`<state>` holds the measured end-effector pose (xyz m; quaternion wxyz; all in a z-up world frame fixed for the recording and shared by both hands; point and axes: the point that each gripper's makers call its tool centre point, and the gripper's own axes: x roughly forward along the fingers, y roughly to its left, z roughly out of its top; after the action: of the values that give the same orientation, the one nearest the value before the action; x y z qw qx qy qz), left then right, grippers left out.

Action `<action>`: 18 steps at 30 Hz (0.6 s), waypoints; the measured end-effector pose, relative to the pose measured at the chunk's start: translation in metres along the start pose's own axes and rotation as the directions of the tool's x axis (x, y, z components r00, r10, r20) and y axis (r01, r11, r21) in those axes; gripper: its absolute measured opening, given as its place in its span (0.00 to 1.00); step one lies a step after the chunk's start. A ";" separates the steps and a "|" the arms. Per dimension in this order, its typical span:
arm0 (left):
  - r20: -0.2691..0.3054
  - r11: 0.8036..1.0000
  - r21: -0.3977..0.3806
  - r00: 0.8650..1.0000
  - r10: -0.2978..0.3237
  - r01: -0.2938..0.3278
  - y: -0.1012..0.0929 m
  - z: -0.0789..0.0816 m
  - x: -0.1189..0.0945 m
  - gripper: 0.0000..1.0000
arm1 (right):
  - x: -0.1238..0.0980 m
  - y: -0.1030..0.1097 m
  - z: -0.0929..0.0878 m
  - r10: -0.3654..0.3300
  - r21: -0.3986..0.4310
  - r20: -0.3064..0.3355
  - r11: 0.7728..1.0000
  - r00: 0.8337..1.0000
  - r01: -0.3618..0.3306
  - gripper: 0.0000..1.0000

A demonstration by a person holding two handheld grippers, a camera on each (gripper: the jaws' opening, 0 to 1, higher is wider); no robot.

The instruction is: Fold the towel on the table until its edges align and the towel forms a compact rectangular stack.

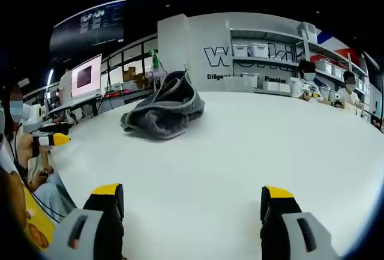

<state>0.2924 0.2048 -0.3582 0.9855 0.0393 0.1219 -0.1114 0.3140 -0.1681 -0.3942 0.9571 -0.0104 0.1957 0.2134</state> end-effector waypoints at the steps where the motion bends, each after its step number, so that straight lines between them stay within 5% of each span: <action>1: 0.000 1.000 0.000 1.000 0.001 -0.001 0.000 0.000 0.000 0.99 | 0.000 0.000 -0.001 0.001 0.001 -0.001 1.000 1.000 -0.001 0.99; 18: 0.002 1.000 -0.004 1.000 -0.003 0.003 -0.004 0.000 0.001 0.99 | -0.004 -0.002 -0.004 0.001 0.014 0.004 1.000 1.000 -0.001 0.99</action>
<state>0.2919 0.2005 -0.3583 0.9855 0.0371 0.1214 -0.1128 0.3103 -0.1719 -0.3963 0.9574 -0.0032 0.1954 0.2125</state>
